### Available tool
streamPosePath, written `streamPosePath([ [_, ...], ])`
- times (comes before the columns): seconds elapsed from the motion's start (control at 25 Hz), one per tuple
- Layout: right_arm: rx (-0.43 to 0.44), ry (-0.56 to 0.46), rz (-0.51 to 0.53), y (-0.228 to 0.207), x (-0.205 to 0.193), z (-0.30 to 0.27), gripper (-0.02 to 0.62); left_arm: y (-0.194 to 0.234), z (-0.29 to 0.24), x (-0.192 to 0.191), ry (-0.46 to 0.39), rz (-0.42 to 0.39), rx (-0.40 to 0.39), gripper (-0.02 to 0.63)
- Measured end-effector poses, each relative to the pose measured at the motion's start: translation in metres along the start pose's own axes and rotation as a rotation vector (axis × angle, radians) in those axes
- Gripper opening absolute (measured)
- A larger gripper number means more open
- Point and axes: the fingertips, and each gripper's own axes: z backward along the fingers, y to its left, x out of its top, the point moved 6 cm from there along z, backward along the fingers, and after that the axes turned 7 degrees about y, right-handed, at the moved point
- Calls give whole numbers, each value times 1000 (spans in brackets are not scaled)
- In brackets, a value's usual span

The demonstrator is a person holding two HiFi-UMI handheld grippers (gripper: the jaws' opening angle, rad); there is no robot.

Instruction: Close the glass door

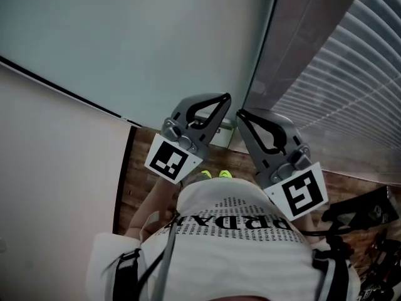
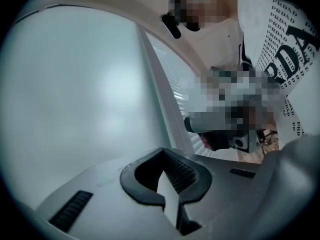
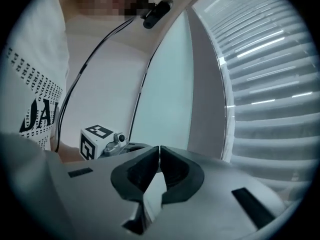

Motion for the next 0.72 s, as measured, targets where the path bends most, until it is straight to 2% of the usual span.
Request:
streamPosePath([
  [0.44, 6, 6, 14, -1, 2, -4, 6, 16, -15, 2, -44, 22, 26, -2],
  [0.72, 1, -7, 19, -2, 4, -8, 5, 17, -19, 5, -43, 30, 24, -2],
])
